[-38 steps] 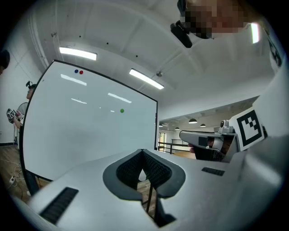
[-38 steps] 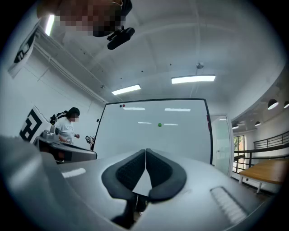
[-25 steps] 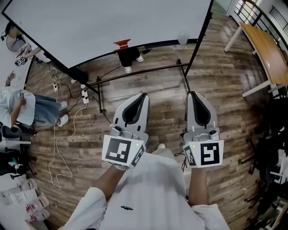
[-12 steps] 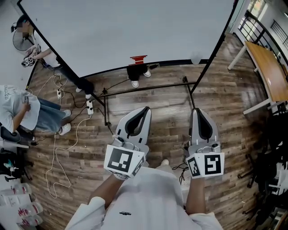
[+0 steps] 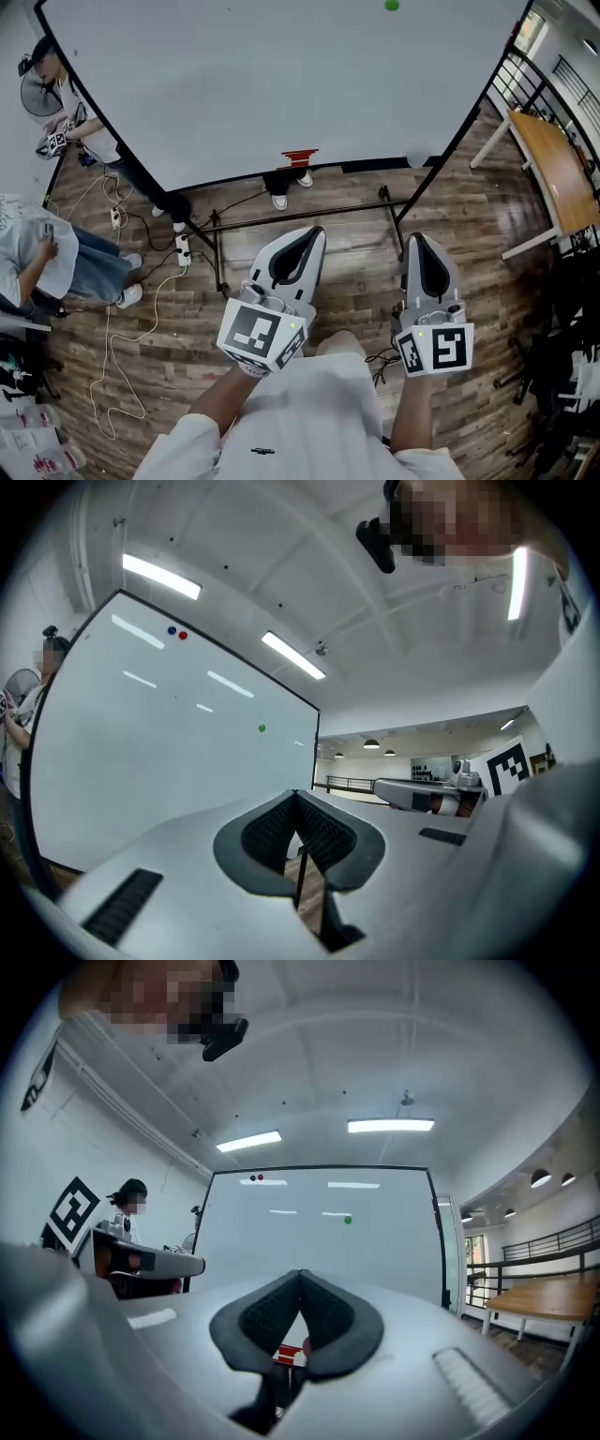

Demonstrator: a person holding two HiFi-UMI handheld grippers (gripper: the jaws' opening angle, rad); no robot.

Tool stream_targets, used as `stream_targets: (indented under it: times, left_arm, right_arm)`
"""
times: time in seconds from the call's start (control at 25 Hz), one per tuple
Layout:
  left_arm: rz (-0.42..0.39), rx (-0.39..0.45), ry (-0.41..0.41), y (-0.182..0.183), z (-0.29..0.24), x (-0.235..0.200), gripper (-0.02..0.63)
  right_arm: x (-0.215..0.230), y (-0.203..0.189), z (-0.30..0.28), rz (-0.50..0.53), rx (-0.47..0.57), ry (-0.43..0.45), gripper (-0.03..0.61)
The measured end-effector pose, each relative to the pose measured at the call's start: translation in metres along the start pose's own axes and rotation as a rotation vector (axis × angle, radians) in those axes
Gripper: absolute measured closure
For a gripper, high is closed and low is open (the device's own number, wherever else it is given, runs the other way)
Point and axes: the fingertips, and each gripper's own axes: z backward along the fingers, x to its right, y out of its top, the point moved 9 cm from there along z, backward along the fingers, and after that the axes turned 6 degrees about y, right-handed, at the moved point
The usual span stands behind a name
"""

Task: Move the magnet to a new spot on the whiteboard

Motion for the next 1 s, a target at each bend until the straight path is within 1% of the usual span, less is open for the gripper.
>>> stream_targets:
  times: [0.08,0.12,0.28,0.48,0.64,0.88,1.0]
  left_arm:
    - [-0.003,-0.038,0.004,-0.001,-0.021,-0.008,0.607]
    - [-0.011,-0.044,0.010,-0.001,-0.033,-0.012,0.607]
    - [-0.039,-0.031,0.036,0.001,-0.081,-0.025,0.607]
    - [-0.082,-0.014,0.077,0.015,-0.153,-0.032,0.607]
    - [-0.098,-0.007,0.111,0.027,-0.205,-0.030,0.607]
    - [-0.096,0.004,0.143,0.032,-0.257,-0.029,0.607]
    - [-0.098,0.008,0.152,0.034,-0.274,-0.034,0.607]
  right_arm:
    - [0.014,-0.001,-0.015,0.011,0.016,-0.018,0.569]
    - [0.022,-0.003,-0.025,0.016,0.024,-0.025,0.569]
    - [0.060,-0.014,-0.066,0.001,0.021,-0.021,0.568]
    - [0.117,-0.017,-0.122,-0.044,0.042,0.027,0.568]
    - [0.158,-0.015,-0.159,-0.044,0.046,0.066,0.568]
    - [0.195,-0.012,-0.206,-0.009,0.052,0.162,0.568]
    - [0.206,-0.011,-0.223,-0.009,0.053,0.177,0.568]
